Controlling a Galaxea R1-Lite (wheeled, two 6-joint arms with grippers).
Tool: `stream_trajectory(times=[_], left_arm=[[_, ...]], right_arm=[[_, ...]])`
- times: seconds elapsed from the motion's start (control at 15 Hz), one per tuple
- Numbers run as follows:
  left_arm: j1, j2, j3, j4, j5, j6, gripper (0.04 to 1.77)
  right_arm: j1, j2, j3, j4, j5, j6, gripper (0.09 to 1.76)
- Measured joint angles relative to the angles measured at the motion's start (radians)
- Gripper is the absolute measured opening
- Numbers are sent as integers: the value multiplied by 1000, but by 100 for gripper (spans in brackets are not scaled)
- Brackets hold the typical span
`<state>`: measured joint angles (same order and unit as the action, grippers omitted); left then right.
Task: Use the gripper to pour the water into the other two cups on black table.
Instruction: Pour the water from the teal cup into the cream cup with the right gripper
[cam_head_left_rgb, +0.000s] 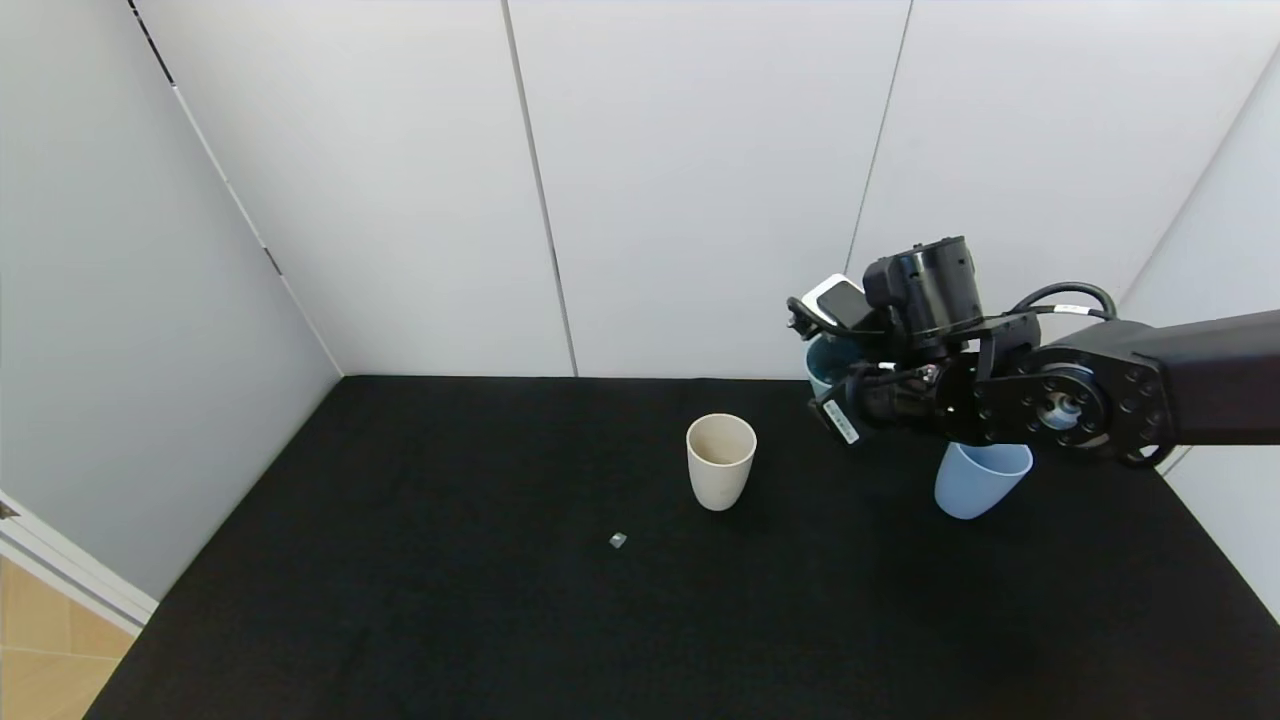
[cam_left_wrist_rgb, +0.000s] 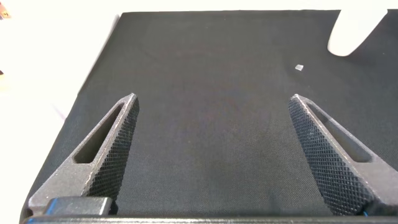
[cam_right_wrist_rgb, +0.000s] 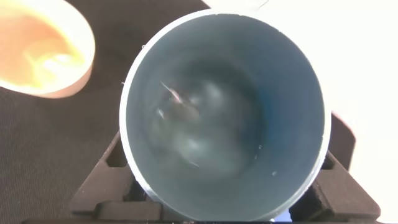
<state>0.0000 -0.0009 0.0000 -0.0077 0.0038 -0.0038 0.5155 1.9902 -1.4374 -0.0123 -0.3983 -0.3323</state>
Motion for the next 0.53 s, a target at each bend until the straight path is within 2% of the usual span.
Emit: stream_trajectory(times=[0.2,0.53], left_arm=[[0,0,0,0,0,0,172],[0,0,0,1,0,0,172]], right_arm=[[50,33,-71,51,-63,-43,120],[91,100,-130,55,-124,-129,120]])
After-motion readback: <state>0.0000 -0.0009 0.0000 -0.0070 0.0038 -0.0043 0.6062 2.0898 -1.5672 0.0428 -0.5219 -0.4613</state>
